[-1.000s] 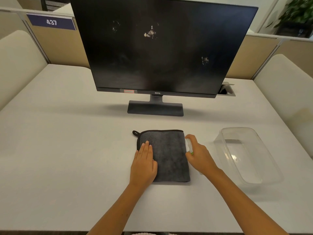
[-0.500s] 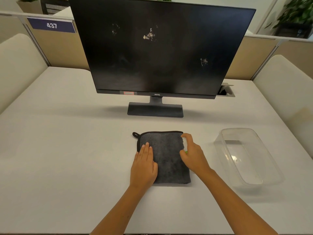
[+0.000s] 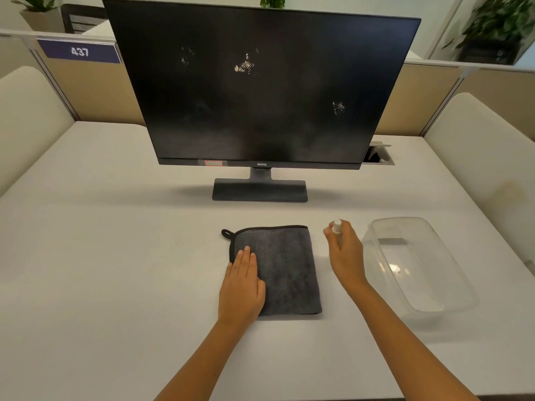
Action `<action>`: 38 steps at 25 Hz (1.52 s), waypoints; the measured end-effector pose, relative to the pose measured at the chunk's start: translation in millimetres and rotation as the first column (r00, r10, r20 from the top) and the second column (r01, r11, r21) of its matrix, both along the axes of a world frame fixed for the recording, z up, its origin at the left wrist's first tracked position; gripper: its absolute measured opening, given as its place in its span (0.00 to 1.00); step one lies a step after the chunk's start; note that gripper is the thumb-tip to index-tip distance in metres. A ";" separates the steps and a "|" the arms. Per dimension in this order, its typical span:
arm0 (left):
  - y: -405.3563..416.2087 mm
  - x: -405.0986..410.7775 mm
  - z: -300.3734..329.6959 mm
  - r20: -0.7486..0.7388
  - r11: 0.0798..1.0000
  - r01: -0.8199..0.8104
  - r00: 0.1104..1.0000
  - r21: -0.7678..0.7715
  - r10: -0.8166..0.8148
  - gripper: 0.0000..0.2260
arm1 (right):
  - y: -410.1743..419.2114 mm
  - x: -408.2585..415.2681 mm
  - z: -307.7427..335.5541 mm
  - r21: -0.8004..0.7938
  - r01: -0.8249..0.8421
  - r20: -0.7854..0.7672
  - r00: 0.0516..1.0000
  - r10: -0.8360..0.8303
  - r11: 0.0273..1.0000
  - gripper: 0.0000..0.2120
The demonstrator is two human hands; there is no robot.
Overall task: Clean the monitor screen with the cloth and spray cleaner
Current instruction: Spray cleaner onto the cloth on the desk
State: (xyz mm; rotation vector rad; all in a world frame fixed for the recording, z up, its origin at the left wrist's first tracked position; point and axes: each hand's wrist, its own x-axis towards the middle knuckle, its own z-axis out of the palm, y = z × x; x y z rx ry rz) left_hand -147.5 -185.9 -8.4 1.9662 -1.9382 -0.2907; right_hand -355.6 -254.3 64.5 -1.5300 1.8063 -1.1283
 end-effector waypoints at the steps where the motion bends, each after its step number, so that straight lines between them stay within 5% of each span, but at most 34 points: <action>1: 0.0 -0.1 0.3 0.001 1.000 0.000 1.000 0.002 0.000 0.25 | -1.7 -5.1 0.8 -0.008 0.026 0.036 0.999 -0.025 1.000 0.10; 9: 0.1 0.3 -0.2 -0.004 1.000 0.011 1.000 -0.006 -0.011 0.25 | -11.0 -32.0 -4.1 0.103 0.009 0.118 0.993 -0.021 0.995 0.15; 13: 0.6 -0.8 2.3 -0.004 1.000 0.013 1.000 -0.012 -0.013 0.25 | -7.4 -29.7 -3.2 0.135 0.034 0.118 0.992 -0.051 0.990 0.25; 17: 0.4 -0.4 3.1 -0.012 1.000 0.009 1.000 -0.010 -0.009 0.25 | 19.5 -18.1 -4.5 -0.104 0.239 0.134 0.965 -0.225 0.966 0.22; 20: 0.6 -0.6 3.2 -0.023 1.000 0.008 1.000 -0.012 -0.008 0.25 | 42.1 -7.9 -13.7 -0.255 0.176 0.042 0.984 -0.171 0.951 0.10; 25: 0.7 -1.1 2.9 0.006 1.000 0.006 1.000 -0.005 -0.006 0.26 | 43.9 4.1 -34.9 0.221 -0.087 -0.071 0.992 0.105 0.971 0.12; 31: -0.2 -0.4 1.1 0.003 1.000 -0.009 1.000 0.001 0.009 0.25 | 21.4 12.8 -32.1 0.457 -0.099 -0.057 0.988 0.140 0.884 0.21; 38: 1.9 -1.1 1.7 -0.068 1.000 -0.027 0.997 -0.007 0.027 0.25 | 20.3 13.4 -21.3 0.529 -0.310 0.400 0.912 0.090 0.790 0.12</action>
